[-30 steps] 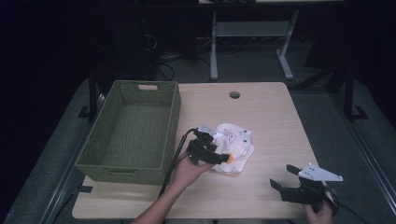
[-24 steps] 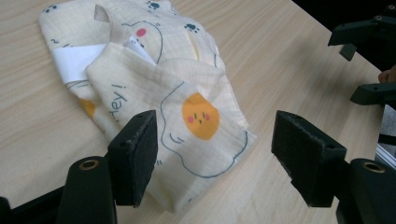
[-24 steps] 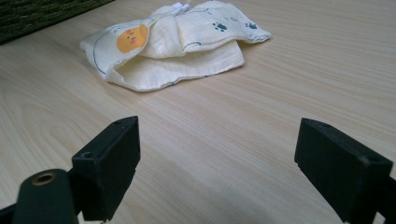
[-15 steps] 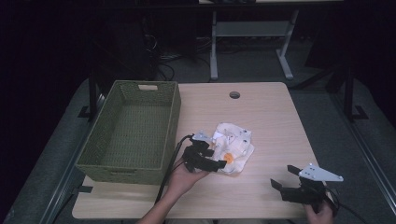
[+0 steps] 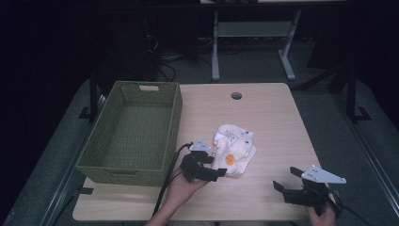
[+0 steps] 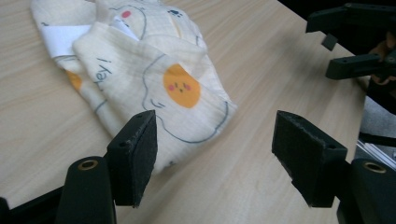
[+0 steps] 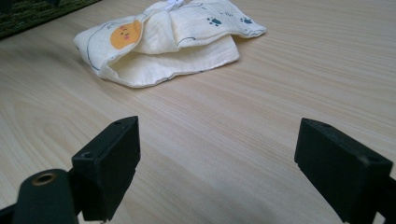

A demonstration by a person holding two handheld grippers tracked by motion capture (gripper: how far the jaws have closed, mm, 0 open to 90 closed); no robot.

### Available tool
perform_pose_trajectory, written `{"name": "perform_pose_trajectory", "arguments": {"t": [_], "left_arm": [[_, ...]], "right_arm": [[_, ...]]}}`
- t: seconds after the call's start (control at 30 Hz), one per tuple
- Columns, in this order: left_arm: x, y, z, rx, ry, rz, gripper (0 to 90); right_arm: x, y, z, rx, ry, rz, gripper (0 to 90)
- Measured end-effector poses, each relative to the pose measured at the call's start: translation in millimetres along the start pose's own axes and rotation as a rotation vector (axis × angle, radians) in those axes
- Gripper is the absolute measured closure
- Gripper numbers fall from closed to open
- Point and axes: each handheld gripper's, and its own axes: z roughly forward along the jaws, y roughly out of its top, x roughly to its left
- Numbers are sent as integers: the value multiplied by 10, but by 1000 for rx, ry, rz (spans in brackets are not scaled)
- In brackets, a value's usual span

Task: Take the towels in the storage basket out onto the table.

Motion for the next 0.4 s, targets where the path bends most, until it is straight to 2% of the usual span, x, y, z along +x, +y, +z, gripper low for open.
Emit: {"name": "perform_pose_trajectory", "arguments": {"t": [0.4], "left_arm": [[-55,-158,-68,-22,-15,-17,291]], "right_arm": [[-4,-3,-2,-5,0,-4,139]]}}
